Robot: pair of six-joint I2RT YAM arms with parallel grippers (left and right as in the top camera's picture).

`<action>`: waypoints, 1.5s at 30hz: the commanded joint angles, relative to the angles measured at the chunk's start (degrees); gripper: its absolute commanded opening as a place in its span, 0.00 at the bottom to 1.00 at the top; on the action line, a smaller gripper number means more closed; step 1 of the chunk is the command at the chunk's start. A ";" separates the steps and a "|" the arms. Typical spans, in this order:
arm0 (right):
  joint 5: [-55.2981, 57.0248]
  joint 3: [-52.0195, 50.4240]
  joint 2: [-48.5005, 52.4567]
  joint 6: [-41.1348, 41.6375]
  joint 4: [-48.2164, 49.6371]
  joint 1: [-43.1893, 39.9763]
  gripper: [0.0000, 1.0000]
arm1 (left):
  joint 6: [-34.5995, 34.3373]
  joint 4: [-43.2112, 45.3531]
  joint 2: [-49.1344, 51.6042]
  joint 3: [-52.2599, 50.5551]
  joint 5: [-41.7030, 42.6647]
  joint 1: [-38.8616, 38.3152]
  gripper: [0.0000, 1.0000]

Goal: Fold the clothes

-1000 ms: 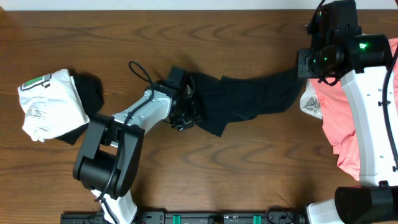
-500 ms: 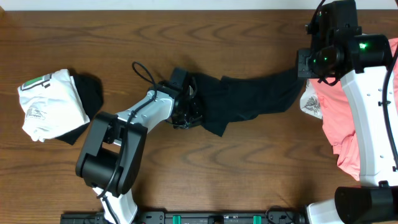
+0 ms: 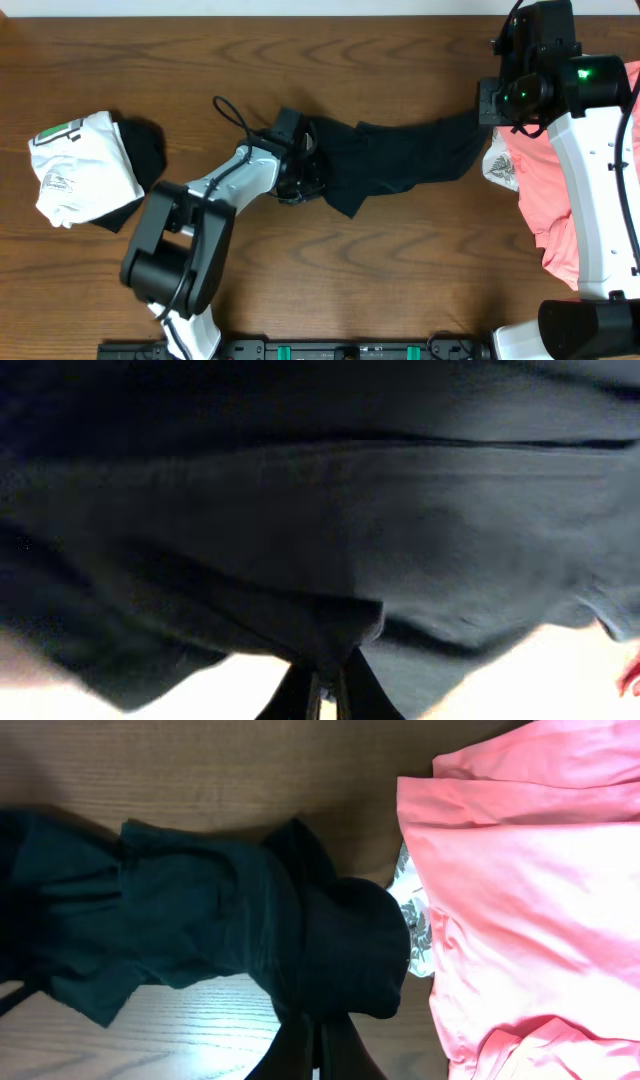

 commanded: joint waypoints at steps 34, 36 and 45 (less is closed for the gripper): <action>-2.89 -0.09 -16.94 -0.55 -1.03 -0.55 0.01 | 8.35 -17.44 -49.09 17.49 -8.61 9.33 0.06; -2.89 -0.09 -19.08 -0.46 -0.94 -0.57 0.01 | 8.20 -18.03 -50.86 18.78 -8.61 9.33 0.06; -3.06 -0.09 -18.16 -0.35 1.55 -0.57 0.01 | 6.99 -17.79 -49.24 19.02 -9.46 9.33 0.06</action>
